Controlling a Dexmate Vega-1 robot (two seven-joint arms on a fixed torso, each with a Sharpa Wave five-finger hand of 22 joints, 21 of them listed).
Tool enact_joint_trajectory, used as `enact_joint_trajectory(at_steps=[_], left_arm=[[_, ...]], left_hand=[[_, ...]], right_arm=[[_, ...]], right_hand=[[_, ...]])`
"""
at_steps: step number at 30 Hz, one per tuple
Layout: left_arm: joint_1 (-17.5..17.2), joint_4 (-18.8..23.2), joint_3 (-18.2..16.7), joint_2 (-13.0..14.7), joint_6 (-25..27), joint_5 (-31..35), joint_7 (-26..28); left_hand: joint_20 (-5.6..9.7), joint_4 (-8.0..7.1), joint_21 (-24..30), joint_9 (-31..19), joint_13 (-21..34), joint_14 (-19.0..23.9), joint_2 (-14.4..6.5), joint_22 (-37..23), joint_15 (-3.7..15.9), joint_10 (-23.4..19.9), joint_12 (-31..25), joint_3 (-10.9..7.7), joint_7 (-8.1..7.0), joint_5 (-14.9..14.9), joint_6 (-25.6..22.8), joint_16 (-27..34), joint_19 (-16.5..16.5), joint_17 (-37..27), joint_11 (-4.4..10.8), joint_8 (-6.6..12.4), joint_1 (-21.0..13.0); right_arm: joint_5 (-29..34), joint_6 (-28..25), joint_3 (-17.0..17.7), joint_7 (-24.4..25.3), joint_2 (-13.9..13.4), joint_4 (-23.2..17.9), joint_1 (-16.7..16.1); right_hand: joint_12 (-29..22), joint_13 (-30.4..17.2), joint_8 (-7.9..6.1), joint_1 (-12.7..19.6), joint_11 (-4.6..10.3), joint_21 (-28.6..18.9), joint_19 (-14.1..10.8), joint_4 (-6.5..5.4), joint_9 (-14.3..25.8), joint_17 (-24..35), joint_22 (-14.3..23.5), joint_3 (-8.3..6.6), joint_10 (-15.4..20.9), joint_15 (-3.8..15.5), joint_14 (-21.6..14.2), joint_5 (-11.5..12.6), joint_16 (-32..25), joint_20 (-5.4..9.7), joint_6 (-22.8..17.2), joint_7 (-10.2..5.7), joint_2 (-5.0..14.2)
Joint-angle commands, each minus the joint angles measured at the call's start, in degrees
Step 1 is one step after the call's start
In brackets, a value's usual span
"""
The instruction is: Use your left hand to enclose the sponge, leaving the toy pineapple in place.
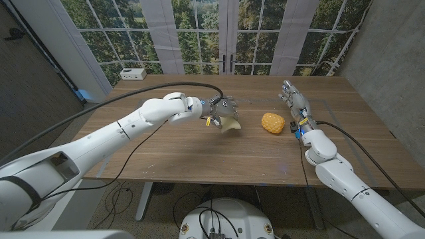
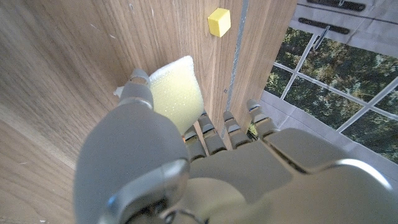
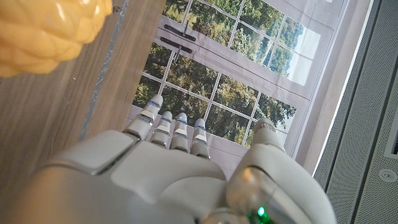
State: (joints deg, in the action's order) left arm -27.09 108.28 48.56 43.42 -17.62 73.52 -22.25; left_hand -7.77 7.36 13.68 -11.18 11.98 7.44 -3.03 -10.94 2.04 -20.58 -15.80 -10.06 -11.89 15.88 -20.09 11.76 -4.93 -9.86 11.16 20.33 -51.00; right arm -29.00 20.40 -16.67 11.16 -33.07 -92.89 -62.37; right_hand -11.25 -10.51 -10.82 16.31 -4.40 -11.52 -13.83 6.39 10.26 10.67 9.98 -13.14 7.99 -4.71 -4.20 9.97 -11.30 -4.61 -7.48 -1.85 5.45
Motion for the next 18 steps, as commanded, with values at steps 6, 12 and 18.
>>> enact_joint_trajectory(at_steps=[6,12,18], left_arm=[[-1.71,2.72,-2.45,-0.09,6.28,-0.64,-3.09],[-1.76,2.58,-3.72,-0.50,8.66,-2.40,-5.61],[-1.00,0.86,-3.31,-1.13,10.38,-1.48,-6.21]], left_hand=[[-0.13,0.02,-0.07,-0.11,0.04,0.48,0.02,-0.03,2.77,-0.52,0.39,0.42,-0.39,-0.60,-0.34,-0.42,-0.52,-0.03,0.15,-0.39,-0.66],[-0.19,0.03,-0.16,-0.11,0.05,0.51,0.09,-0.03,2.72,-0.57,0.74,0.59,-0.33,-0.93,-0.42,-0.52,-0.57,-0.04,0.09,-0.58,-0.66],[-0.20,-0.02,-0.21,-0.12,0.07,0.53,0.14,-0.03,2.73,-0.82,0.92,0.76,-0.43,-1.16,-0.60,-0.60,-0.64,-0.05,0.19,-0.70,-0.56]], right_arm=[[-0.55,0.13,-0.66,-2.38,-0.51,1.11,1.74],[-0.80,0.04,-1.00,-3.67,-0.82,1.60,2.62],[-1.22,-0.10,-1.25,-4.40,-0.76,2.15,3.37]], right_hand=[[0.03,-0.31,0.00,-0.04,-0.08,-0.05,-0.47,0.04,0.16,-0.09,0.20,-0.29,0.40,-0.02,-0.30,0.42,0.18,-0.08,-0.31,0.04,0.22],[0.03,-0.31,0.02,0.04,-0.13,-0.02,-0.42,0.11,0.16,-0.11,0.20,-0.33,0.42,0.00,-0.29,0.42,0.21,-0.07,-0.27,0.04,0.22],[0.04,-0.31,0.04,0.06,-0.14,-0.03,-0.44,0.14,0.17,-0.11,0.20,-0.34,0.42,-0.01,-0.26,0.40,0.23,-0.06,-0.22,0.06,0.20]])
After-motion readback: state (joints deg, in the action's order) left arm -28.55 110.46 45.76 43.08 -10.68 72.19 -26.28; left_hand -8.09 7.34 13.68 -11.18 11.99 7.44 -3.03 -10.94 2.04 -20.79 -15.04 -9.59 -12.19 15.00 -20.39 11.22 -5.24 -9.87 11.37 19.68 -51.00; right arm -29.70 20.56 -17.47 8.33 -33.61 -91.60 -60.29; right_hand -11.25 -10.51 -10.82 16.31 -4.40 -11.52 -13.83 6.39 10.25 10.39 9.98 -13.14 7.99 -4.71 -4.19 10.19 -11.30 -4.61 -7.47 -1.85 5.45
